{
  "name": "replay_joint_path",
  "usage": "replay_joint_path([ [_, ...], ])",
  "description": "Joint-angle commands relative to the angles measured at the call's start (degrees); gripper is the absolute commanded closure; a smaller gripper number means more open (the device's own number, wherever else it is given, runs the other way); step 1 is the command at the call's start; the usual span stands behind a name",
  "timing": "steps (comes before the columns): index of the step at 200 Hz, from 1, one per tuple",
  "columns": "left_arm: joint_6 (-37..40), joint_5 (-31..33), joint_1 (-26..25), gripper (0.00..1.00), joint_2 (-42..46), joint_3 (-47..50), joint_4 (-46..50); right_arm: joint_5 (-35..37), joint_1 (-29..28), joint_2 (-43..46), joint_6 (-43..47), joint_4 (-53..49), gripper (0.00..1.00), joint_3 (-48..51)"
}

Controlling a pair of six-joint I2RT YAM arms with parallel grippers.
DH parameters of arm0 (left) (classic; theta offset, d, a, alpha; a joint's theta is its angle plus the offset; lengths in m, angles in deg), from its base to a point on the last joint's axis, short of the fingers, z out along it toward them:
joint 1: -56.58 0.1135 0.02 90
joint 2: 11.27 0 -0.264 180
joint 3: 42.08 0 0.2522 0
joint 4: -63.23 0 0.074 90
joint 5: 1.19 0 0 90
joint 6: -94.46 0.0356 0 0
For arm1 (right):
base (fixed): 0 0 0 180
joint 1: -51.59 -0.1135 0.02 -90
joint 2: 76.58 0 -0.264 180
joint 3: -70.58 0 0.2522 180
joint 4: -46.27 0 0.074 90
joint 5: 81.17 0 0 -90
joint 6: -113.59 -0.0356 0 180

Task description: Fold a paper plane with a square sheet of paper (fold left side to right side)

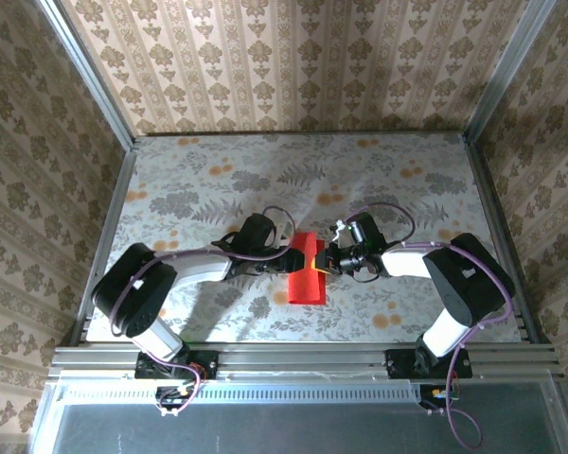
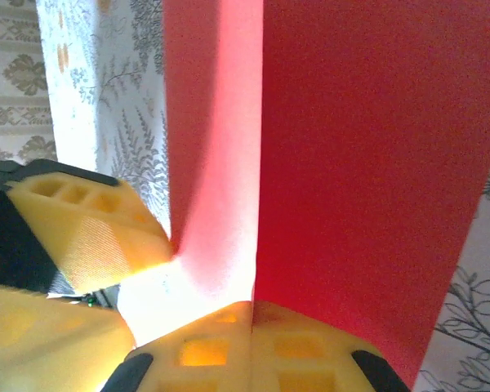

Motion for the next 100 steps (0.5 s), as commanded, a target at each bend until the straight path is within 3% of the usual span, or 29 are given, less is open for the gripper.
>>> replay_joint_path([
  [1,2.6,5.6,0.7,0.49,4.2,-1.2,6.9,2.5,-0.3,-0.6,1.8,-3.7,0.93,-1.3],
  [28,3.6,6.6,1.2,0.43,4.0,-1.6,9.9,2.9,-0.3,-1.1,1.9,-4.1,0.93,-1.7],
  [100,3.9,4.4,-0.5,0.41,-3.4,-5.9,8.9,3.6,-0.3,-1.3,2.0,-4.9,0.91,-1.7],
])
